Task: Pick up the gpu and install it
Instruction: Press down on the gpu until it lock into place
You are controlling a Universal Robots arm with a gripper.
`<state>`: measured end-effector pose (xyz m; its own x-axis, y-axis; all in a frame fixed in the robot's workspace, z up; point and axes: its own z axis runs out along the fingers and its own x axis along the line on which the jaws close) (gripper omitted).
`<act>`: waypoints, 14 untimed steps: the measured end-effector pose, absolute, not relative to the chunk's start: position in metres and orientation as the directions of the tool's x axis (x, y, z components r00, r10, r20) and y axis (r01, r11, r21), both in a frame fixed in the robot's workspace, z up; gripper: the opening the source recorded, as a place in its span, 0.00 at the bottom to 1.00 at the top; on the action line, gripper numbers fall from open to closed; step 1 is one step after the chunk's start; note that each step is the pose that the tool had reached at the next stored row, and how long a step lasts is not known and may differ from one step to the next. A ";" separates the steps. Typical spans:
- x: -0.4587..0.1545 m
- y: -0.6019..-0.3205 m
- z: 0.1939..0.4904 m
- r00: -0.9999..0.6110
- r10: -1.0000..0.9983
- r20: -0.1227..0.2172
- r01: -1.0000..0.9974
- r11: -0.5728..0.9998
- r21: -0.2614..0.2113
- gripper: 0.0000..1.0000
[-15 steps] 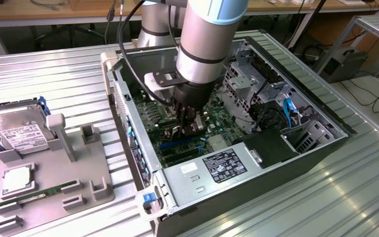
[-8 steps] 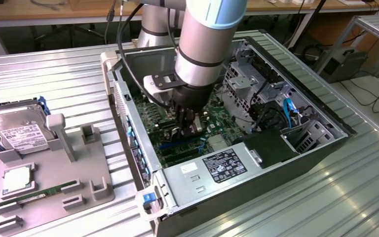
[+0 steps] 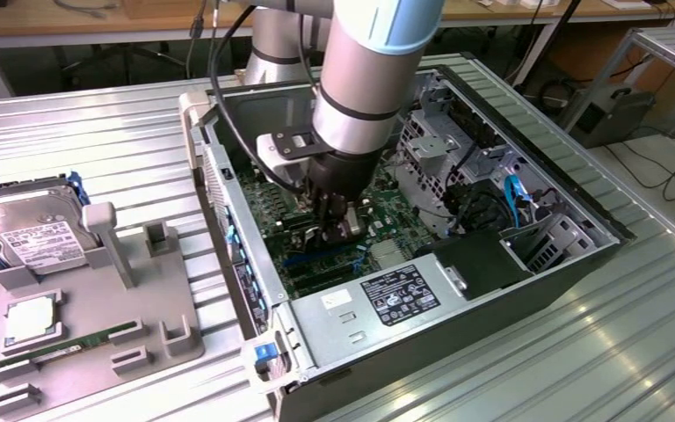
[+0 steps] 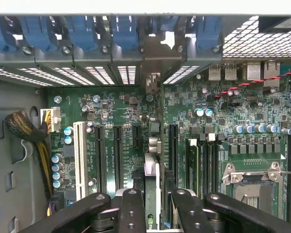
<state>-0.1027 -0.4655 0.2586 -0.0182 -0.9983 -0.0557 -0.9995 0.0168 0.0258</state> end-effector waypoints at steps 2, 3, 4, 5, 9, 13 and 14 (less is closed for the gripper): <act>-0.102 -0.465 0.261 -0.018 -0.998 -0.056 -1.000 0.017 0.026 0.26; -0.102 -0.465 0.262 -0.018 -0.998 -0.058 -1.000 0.017 0.026 0.26; -0.102 -0.465 0.262 -0.018 -0.998 -0.058 -1.000 0.017 0.026 0.26; -0.102 -0.465 0.262 -0.018 -0.998 -0.059 -1.000 0.017 0.026 0.26; -0.102 -0.465 0.258 -0.018 -0.998 -0.059 -1.000 0.017 0.026 0.26; -0.102 -0.465 0.254 -0.018 -0.998 -0.059 -0.999 0.017 0.028 0.26; -0.102 -0.465 0.253 -0.018 -0.998 -0.059 -0.999 0.017 0.028 0.26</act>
<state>-0.1017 -0.4649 0.2528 -0.0183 -0.9981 -0.0586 -0.9995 0.0166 0.0284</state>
